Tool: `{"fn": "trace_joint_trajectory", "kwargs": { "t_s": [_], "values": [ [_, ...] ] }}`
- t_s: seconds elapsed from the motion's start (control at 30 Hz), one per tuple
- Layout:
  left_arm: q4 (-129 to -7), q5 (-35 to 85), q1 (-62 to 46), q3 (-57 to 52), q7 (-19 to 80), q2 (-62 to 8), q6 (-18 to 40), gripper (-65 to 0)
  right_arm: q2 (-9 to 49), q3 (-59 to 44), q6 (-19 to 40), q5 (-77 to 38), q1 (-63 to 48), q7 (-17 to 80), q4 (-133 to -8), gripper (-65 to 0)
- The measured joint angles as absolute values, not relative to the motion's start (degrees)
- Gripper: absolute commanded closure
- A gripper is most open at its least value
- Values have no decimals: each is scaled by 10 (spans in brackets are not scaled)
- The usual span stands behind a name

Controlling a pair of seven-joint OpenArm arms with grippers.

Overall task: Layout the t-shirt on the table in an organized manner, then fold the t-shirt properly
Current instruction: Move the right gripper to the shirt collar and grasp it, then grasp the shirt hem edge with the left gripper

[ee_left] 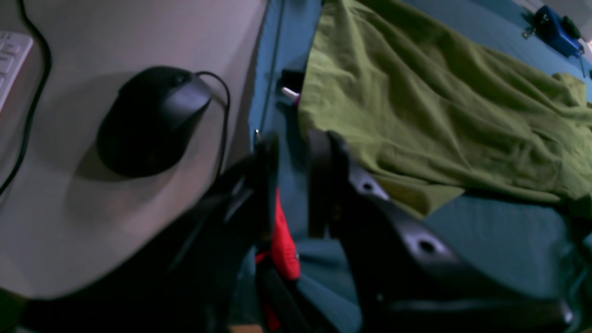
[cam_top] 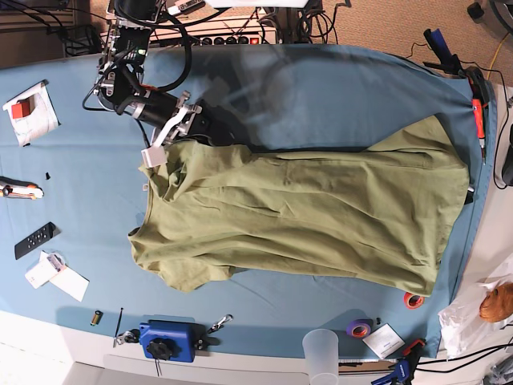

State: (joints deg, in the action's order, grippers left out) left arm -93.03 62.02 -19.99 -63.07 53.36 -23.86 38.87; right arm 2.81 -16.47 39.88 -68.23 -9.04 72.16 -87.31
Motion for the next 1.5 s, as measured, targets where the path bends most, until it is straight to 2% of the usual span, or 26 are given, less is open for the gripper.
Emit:
{"fn": "trace_joint_trajectory", "kwargs": {
  "t_s": [0.27, 0.5, 0.53, 0.57, 0.63, 0.67, 0.87, 0.97, 1.07, 1.13, 1.27, 1.5],
  "values": [
    [-930, 620, -200, -631, 534, -238, 389, -101, 26, -187, 395, -644, -48, 689, -873, -206],
    [-930, 620, -200, -631, 534, -238, 389, -101, 3, -187, 395, -546, -19, 663, -873, -204],
    [-930, 620, -200, -631, 534, -238, 389, -101, 3, -187, 396, -538, -19, 660, -873, -192],
    [-930, 620, -200, -631, 534, -238, 389, -101, 3, -187, 395, -526, -19, 657, -873, -151],
    [-930, 620, -200, -631, 534, -238, 389, -101, 3, -187, 394, -497, -19, 653, -873, -25],
    [-930, 620, -200, -631, 534, -238, 389, -101, 3, -187, 394, -489, -19, 646, -872, 0],
    [-930, 620, -200, -631, 534, -238, 389, -101, 3, -187, 395, -480, -19, 630, -872, 0],
    [-930, 620, -200, -631, 534, -238, 389, -101, 3, -193, 395, -548, -19, 671, -874, 0],
    [-930, 625, -200, -626, 538, -239, 389, -101, 3, -210, 396, -569, -25, 713, -912, 0],
    [-930, 630, -201, -605, 539, -240, 389, -123, 3, -229, 397, -569, -32, 714, -949, 0],
    [-930, 632, -200, -519, 538, -241, 388, -223, 6, -260, 397, -569, -38, 718, -996, 0],
    [-930, 626, -189, -469, 538, -223, 369, -230, 27, -266, 397, -554, -66, 718, -1001, 0]
  ]
}}
